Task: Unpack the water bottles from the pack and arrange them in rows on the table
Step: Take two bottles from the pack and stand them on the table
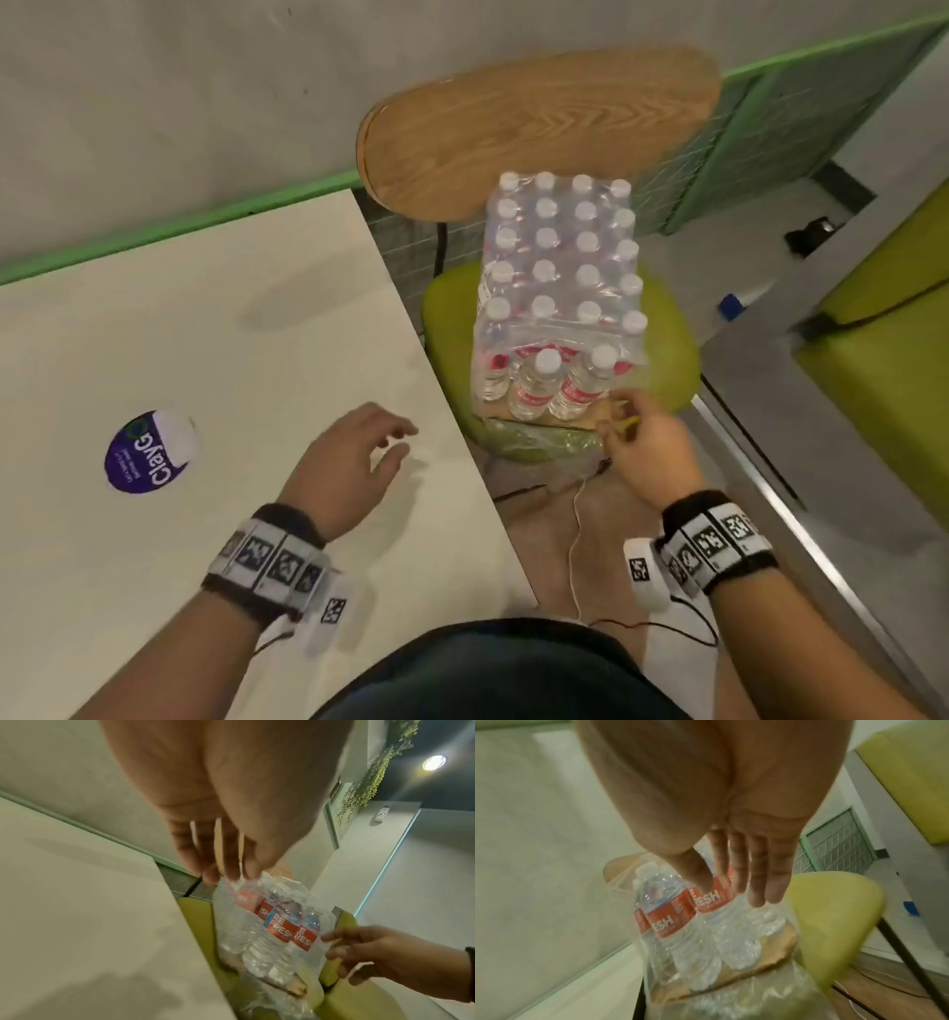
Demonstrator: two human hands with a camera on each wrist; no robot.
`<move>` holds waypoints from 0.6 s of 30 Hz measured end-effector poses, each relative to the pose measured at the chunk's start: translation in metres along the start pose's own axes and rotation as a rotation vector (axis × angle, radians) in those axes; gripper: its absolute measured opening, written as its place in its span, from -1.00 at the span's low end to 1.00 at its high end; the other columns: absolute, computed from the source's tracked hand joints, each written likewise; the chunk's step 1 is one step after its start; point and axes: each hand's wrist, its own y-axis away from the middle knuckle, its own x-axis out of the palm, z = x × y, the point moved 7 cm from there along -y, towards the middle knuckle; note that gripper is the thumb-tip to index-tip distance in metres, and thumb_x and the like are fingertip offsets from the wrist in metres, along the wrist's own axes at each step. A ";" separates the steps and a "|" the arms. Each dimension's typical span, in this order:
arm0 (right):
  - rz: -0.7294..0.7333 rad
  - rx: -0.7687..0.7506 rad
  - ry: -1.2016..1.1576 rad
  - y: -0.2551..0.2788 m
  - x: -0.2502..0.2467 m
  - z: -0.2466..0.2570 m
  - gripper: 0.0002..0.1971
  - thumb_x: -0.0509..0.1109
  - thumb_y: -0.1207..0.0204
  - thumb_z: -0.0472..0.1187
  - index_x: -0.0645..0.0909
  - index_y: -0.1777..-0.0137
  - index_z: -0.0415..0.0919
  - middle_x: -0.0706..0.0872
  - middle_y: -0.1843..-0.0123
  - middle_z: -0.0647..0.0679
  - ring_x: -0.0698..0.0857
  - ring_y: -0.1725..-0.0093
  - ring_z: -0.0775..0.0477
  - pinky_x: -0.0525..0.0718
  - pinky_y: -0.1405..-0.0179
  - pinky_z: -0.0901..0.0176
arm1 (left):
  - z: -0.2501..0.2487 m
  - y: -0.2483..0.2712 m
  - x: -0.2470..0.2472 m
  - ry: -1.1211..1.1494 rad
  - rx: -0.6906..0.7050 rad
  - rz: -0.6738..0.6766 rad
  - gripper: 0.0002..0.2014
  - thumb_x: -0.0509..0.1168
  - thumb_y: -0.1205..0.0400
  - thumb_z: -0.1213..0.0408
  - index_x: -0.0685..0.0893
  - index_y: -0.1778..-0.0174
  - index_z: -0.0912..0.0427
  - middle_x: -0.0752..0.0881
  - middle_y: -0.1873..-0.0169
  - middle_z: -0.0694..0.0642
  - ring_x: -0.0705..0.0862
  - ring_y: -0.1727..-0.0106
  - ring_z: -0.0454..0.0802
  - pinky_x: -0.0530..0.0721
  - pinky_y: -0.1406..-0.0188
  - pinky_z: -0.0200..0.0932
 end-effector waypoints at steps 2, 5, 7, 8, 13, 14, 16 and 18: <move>-0.119 -0.007 -0.039 -0.020 -0.006 0.004 -0.49 0.45 -0.47 -0.27 0.44 -0.41 -0.14 0.63 -0.13 -0.04 0.68 0.11 -0.03 0.55 0.15 0.29 | -0.025 -0.037 0.007 0.117 0.008 -0.165 -0.86 0.30 -0.67 0.24 0.70 -0.10 -0.01 0.61 0.01 -0.12 0.63 0.08 -0.21 0.65 -0.01 -0.22; -0.170 -0.035 -0.041 -0.040 0.002 0.011 -0.46 0.52 -0.43 -0.13 0.42 -0.37 -0.17 0.54 -0.25 -0.11 0.63 -0.16 -0.13 0.65 -0.11 0.08 | -0.064 -0.082 0.039 0.222 -0.005 -0.152 -0.75 0.32 -0.65 0.21 0.66 -0.25 0.03 0.62 -0.13 -0.06 0.63 0.01 -0.20 0.68 -0.12 -0.13; -0.181 -0.047 -0.057 -0.042 0.008 0.012 -0.42 0.53 -0.42 -0.09 0.42 -0.39 -0.17 0.49 -0.27 -0.15 0.59 -0.22 -0.17 0.65 -0.21 -0.01 | -0.078 -0.099 0.068 0.220 -0.033 -0.049 -0.53 0.35 -0.62 0.10 0.49 -0.46 -0.02 0.55 -0.36 0.00 0.63 -0.21 -0.08 0.65 -0.28 -0.03; -0.182 -0.047 -0.053 -0.043 0.009 0.012 -0.42 0.54 -0.42 -0.09 0.42 -0.39 -0.17 0.47 -0.26 -0.16 0.59 -0.22 -0.19 0.64 -0.22 0.01 | -0.081 -0.107 0.081 0.192 -0.050 0.001 -0.43 0.37 -0.60 0.04 0.40 -0.53 -0.04 0.48 -0.44 0.02 0.60 -0.30 -0.01 0.62 -0.33 -0.01; -0.126 -0.087 -0.099 -0.041 0.010 0.008 -0.40 0.56 -0.42 -0.02 0.41 -0.41 -0.05 0.48 -0.29 -0.07 0.60 -0.24 -0.08 0.65 -0.25 0.02 | -0.081 -0.127 0.113 0.168 -0.121 0.048 -0.31 0.43 -0.57 0.14 0.27 -0.58 -0.01 0.45 -0.50 0.11 0.55 -0.43 0.12 0.53 -0.41 -0.01; -0.115 -0.096 -0.120 -0.041 0.008 0.007 -0.40 0.58 -0.41 -0.02 0.42 -0.40 -0.01 0.53 -0.28 -0.03 0.62 -0.23 -0.06 0.67 -0.23 -0.01 | -0.079 -0.128 0.115 0.213 -0.121 0.053 -0.32 0.43 -0.57 0.20 0.27 -0.57 -0.05 0.49 -0.48 0.11 0.58 -0.39 0.11 0.54 -0.38 -0.03; -0.079 -0.091 -0.179 -0.040 0.005 0.006 -0.43 0.61 -0.38 -0.08 0.43 -0.33 0.04 0.65 -0.21 0.06 0.68 -0.16 0.00 0.72 -0.14 -0.05 | -0.076 -0.126 0.116 0.356 -0.114 0.050 -0.34 0.42 -0.57 0.29 0.30 -0.53 -0.13 0.59 -0.40 0.05 0.63 -0.34 0.07 0.54 -0.32 -0.11; -0.041 -0.078 -0.204 -0.036 0.005 0.008 -0.44 0.63 -0.35 -0.15 0.43 -0.28 0.05 0.71 -0.13 0.12 0.70 -0.09 0.06 0.74 -0.09 -0.03 | -0.073 -0.120 0.115 0.458 -0.127 0.065 -0.36 0.43 -0.55 0.35 0.35 -0.48 -0.17 0.64 -0.34 -0.02 0.63 -0.33 0.02 0.53 -0.33 -0.13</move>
